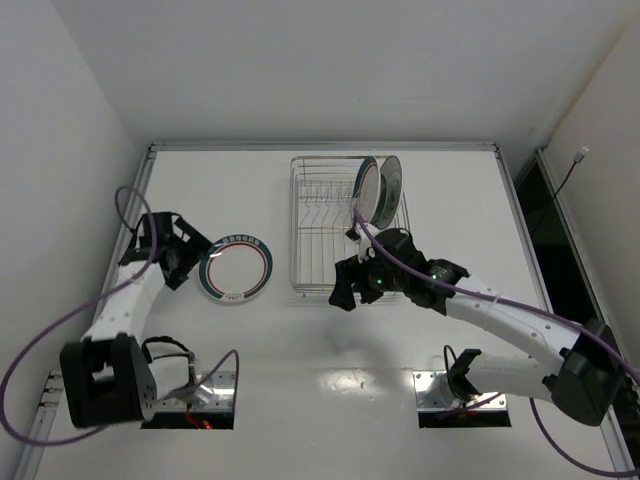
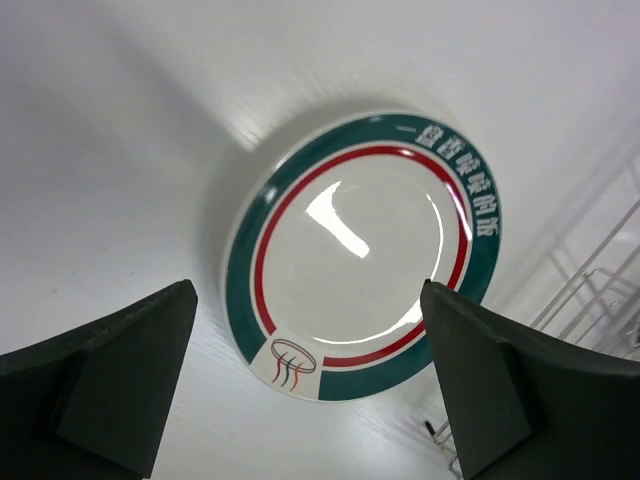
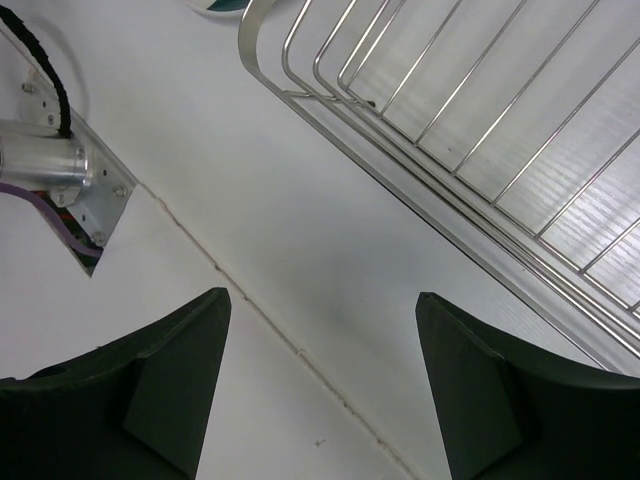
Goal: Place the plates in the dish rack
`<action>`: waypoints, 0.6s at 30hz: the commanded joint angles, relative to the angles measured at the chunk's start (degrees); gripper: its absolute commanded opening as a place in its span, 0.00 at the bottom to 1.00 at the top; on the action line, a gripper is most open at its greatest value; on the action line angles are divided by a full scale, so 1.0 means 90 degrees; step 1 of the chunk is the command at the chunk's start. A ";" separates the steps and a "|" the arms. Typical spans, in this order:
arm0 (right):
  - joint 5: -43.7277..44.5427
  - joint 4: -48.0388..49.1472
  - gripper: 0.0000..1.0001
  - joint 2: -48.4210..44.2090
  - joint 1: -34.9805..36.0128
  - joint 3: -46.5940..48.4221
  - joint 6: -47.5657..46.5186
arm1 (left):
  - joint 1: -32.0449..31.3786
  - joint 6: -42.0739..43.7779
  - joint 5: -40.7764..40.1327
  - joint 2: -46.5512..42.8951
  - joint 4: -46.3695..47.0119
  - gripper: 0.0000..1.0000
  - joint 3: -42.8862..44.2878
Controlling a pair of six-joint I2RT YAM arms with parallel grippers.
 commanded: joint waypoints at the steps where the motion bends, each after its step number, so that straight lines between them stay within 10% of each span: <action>1: -0.0110 0.0259 0.72 0.0069 -0.0033 0.0098 -0.0076 | 0.0460 -0.0142 -0.0094 -0.1018 0.0238 0.94 -0.0477; 18: -0.0345 0.0259 0.72 0.0274 -0.0150 0.0098 -0.0076 | 0.2073 0.0755 0.2951 0.1001 0.1859 0.77 -0.1826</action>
